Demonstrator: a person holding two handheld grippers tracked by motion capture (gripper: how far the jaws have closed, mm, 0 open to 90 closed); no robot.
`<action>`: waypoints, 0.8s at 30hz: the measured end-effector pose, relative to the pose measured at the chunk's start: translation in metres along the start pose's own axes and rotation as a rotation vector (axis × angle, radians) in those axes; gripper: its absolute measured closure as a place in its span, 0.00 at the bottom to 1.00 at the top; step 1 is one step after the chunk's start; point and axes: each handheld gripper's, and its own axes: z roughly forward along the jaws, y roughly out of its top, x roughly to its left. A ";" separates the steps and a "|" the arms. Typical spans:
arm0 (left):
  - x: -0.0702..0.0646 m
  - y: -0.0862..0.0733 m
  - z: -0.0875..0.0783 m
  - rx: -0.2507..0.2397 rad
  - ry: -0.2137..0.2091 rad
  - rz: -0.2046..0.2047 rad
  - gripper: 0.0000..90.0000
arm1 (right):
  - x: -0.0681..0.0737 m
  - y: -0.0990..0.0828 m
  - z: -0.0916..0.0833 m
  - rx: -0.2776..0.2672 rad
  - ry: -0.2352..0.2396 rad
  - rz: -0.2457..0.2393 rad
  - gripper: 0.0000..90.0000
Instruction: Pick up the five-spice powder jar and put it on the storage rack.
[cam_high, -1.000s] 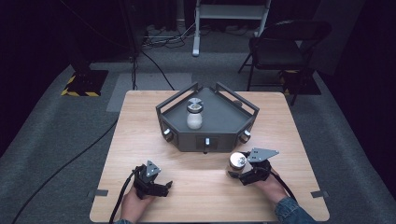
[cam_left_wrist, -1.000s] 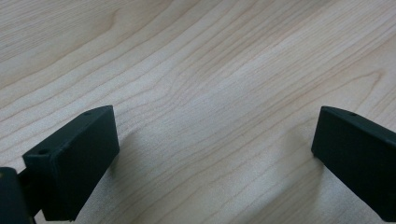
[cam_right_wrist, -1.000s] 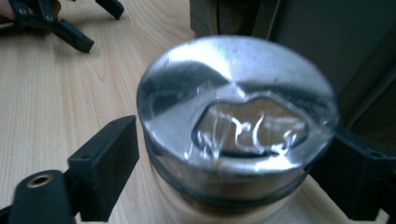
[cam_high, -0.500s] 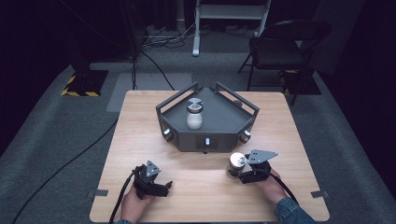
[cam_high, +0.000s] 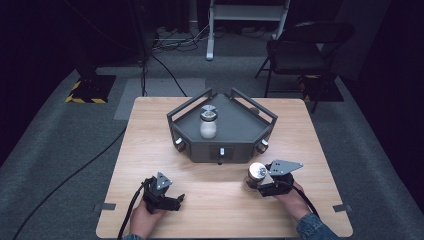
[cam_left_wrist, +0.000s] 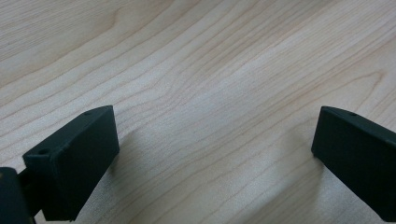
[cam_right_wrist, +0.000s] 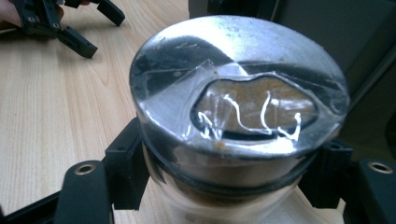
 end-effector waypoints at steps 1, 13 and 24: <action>0.000 0.000 0.000 0.000 0.000 0.000 0.01 | 0.001 0.002 -0.002 -0.002 -0.001 -0.003 0.34; 0.000 0.000 0.000 0.000 -0.001 0.001 0.01 | -0.001 0.038 -0.015 -0.016 -0.038 0.022 0.34; 0.001 0.000 0.000 0.001 -0.002 0.002 0.00 | -0.011 0.078 -0.022 -0.005 -0.072 0.024 0.34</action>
